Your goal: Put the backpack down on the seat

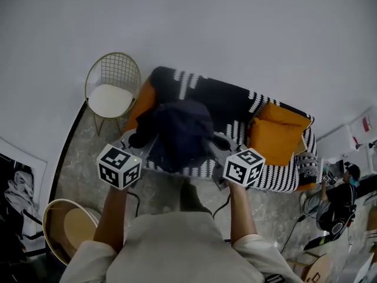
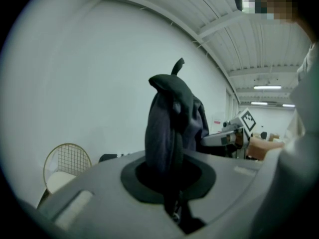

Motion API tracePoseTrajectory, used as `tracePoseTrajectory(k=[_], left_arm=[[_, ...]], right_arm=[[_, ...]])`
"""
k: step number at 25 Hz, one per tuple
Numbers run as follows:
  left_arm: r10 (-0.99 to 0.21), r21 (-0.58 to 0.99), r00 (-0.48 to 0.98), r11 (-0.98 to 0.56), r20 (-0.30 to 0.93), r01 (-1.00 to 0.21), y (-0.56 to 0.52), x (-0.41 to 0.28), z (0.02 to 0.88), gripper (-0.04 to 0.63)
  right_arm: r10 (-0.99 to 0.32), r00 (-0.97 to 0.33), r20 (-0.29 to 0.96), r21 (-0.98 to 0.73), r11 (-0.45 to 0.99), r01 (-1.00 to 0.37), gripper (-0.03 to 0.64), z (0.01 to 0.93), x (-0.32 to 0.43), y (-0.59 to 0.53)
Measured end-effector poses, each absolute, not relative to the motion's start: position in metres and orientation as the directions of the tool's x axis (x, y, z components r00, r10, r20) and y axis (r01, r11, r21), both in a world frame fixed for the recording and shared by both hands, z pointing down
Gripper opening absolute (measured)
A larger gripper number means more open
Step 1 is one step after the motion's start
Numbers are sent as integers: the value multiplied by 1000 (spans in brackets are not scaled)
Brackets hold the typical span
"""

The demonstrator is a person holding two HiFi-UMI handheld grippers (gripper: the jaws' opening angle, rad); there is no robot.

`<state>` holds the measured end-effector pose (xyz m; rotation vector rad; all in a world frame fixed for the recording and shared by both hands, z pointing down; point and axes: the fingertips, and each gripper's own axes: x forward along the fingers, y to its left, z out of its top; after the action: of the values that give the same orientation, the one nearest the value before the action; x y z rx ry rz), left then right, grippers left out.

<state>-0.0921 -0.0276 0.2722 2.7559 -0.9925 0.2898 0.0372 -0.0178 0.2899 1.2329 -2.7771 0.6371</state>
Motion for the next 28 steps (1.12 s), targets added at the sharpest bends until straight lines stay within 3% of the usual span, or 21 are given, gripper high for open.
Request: tracePoseTrajectory(k=[28], left_arm=[[-654,229,635,-600,411,-766,-316,-45,375,28]], right_arm=[[-526,-789,316,-477,631,-612,38,399,86,-326]])
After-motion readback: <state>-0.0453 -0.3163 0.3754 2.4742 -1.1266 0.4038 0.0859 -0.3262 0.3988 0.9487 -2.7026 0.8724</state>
